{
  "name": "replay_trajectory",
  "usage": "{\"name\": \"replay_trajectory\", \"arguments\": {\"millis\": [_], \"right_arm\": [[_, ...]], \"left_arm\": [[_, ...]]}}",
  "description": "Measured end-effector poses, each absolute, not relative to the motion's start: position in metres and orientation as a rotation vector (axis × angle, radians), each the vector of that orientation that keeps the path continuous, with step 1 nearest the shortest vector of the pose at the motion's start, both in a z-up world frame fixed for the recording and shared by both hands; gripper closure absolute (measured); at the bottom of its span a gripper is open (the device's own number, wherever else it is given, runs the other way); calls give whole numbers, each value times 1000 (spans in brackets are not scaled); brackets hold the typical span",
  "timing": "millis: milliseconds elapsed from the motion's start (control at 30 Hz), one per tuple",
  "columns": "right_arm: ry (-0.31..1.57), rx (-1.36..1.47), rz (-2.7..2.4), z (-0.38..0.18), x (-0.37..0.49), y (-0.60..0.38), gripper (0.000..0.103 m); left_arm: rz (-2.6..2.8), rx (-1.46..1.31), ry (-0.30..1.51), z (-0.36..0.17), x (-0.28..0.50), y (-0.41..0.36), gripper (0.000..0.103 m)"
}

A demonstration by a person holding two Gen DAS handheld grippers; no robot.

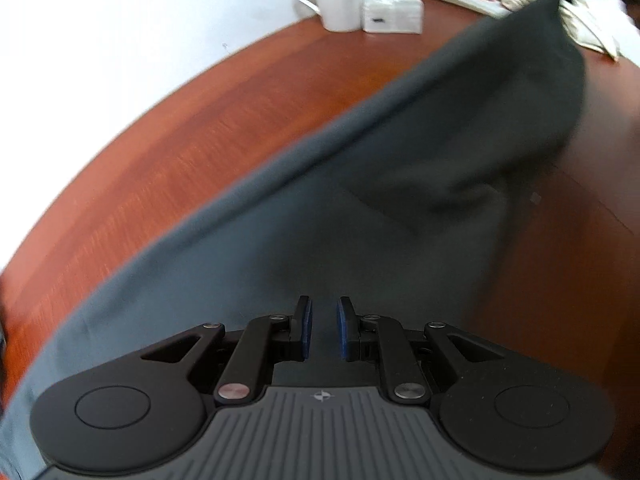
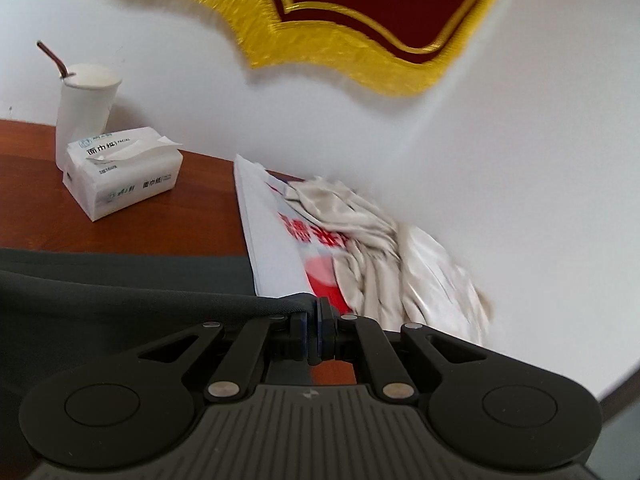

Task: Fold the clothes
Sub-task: 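Fold the trouser leg over with the right gripper while the left gripper releases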

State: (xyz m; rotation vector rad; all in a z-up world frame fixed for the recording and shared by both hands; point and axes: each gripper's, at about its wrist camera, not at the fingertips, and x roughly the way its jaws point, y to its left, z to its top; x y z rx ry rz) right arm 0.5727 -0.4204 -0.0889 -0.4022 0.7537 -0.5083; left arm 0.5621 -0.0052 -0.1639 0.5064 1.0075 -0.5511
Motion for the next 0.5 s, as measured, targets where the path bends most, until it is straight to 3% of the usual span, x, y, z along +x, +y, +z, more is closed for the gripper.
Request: {"name": "replay_trajectory", "arguments": {"millis": [500], "right_arm": [[909, -542, -288, -147, 708, -442, 98]], "left_arm": [[-386, 469, 1095, -171, 552, -10, 89]]}}
